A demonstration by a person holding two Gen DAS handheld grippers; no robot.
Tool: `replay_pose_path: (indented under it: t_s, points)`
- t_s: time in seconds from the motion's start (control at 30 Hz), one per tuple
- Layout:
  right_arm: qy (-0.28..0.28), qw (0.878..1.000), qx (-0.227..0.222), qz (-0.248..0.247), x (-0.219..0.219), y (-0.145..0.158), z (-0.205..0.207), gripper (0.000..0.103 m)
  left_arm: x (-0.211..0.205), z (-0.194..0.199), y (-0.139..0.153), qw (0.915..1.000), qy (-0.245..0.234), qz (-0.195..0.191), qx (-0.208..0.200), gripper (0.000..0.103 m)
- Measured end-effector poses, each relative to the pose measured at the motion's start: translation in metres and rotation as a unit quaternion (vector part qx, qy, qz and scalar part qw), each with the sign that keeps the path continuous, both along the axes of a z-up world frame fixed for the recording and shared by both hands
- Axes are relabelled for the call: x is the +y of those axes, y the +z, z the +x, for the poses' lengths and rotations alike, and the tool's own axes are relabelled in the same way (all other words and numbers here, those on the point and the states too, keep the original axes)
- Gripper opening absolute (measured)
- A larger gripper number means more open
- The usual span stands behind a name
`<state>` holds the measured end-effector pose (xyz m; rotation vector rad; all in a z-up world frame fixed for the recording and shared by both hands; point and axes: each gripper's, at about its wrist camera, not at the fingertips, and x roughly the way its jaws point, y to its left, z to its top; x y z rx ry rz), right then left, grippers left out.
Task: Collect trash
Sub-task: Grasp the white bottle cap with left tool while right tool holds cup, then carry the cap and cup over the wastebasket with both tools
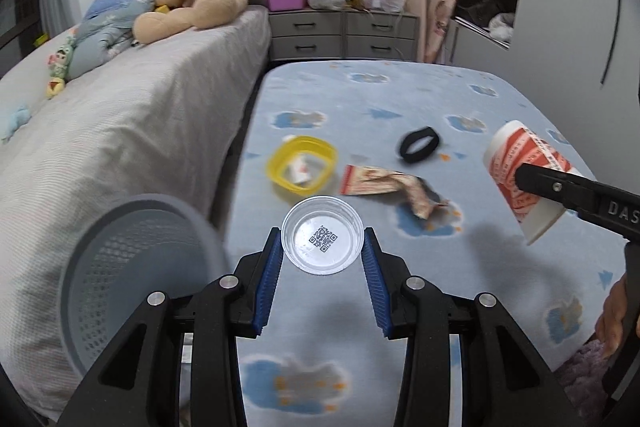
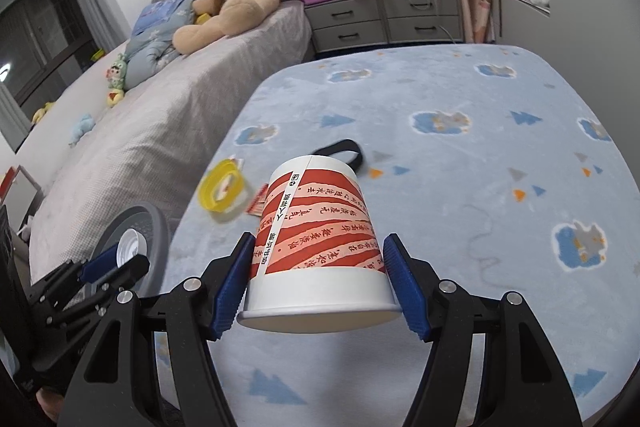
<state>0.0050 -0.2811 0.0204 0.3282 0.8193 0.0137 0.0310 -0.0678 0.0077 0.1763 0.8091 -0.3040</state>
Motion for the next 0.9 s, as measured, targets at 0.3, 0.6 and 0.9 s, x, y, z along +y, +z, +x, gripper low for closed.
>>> replay_pose_path:
  t_s: [0.3, 0.6, 0.9]
  points:
    - [0.072, 0.997, -0.006, 0.006, 0.071, 0.010, 0.031, 0.064, 0.077, 0.019, 0.003, 0.9979, 0.063, 0.004, -0.008, 0.039]
    - [0.149, 0.989, 0.006, 0.004, 0.148, 0.005, 0.054, 0.064, 0.135, 0.023, -0.011, 0.9927, 0.120, 0.005, -0.007, 0.039]
    - [0.212, 0.977, 0.020, -0.008, 0.209, -0.006, 0.076, 0.064, 0.187, 0.027, -0.024, 0.9850, 0.172, 0.009, 0.003, 0.039]
